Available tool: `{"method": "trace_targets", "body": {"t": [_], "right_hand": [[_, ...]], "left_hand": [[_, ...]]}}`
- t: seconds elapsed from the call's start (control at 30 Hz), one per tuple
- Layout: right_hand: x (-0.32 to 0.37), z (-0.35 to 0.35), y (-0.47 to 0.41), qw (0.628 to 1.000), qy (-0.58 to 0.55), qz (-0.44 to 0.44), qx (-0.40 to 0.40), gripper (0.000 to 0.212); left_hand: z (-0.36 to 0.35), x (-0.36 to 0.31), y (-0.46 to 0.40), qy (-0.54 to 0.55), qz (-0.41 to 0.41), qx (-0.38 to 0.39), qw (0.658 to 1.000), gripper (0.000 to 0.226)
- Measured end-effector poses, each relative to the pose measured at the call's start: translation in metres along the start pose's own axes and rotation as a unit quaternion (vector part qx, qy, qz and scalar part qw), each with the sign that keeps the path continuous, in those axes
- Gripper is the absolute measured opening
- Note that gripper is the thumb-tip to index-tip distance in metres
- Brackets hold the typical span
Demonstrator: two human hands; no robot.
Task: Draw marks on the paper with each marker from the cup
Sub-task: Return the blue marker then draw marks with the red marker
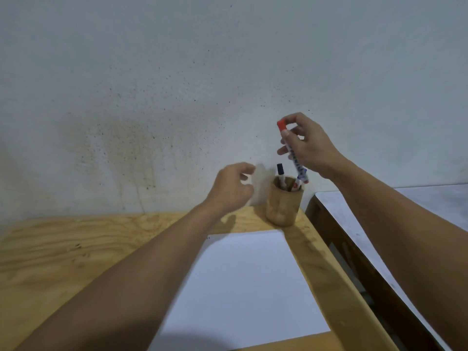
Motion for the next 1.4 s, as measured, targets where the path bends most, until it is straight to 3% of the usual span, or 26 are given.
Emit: {"method": "trace_targets", "body": {"t": [0.1,0.2,0.37,0.6,0.73,0.87,1.03,1.13,1.27,1.4], "right_hand": [[0.016,-0.016,0.012,0.999,0.015,0.024,0.030,0.027],[0.019,-0.042,0.025,0.996,0.017,0.000,0.091,0.022],[0.014,-0.085,0.043,0.981,0.028,-0.050,0.187,0.015],[0.011,-0.113,0.060,0.969,0.013,-0.090,0.231,0.021],[0.006,-0.120,0.064,0.966,0.048,-0.093,0.236,0.028],[0.007,-0.123,0.067,0.974,0.041,-0.056,0.216,0.022],[0.016,-0.121,0.075,0.983,0.100,0.064,0.138,0.011],[0.011,-0.114,0.078,0.979,0.128,0.118,0.110,0.010],[-0.009,-0.107,0.082,0.984,0.095,0.042,0.143,0.009],[-0.021,-0.118,0.088,0.974,-0.105,-0.088,0.182,0.017]], "left_hand": [[0.037,0.014,-0.002,0.103,0.057,-0.052,0.992,0.031],[0.051,0.022,0.008,0.193,0.088,-0.023,0.977,0.028],[0.050,0.036,0.030,0.247,0.105,0.012,0.963,0.025],[0.052,0.053,0.046,0.235,0.100,0.016,0.967,0.009],[0.051,0.056,0.052,0.224,0.086,0.025,0.971,0.011],[0.058,0.059,0.054,0.184,0.084,-0.007,0.979,0.012],[0.058,0.068,0.053,0.184,0.140,-0.011,0.973,0.010],[0.069,0.095,0.058,0.223,0.216,-0.049,0.949,0.011],[0.092,0.127,0.070,0.203,0.260,-0.104,0.938,0.005],[0.084,0.131,0.075,0.116,0.232,-0.095,0.961,0.007]]}}
Point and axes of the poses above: each hand's wrist, its own y-axis away from the middle knuckle, its own z-axis out of the back of the hand, x = y × z, the point moved 9 cm from there along -y, towards the middle knuckle, and after that the axes turned 2 degrees about -z, right-handed, at the moved point
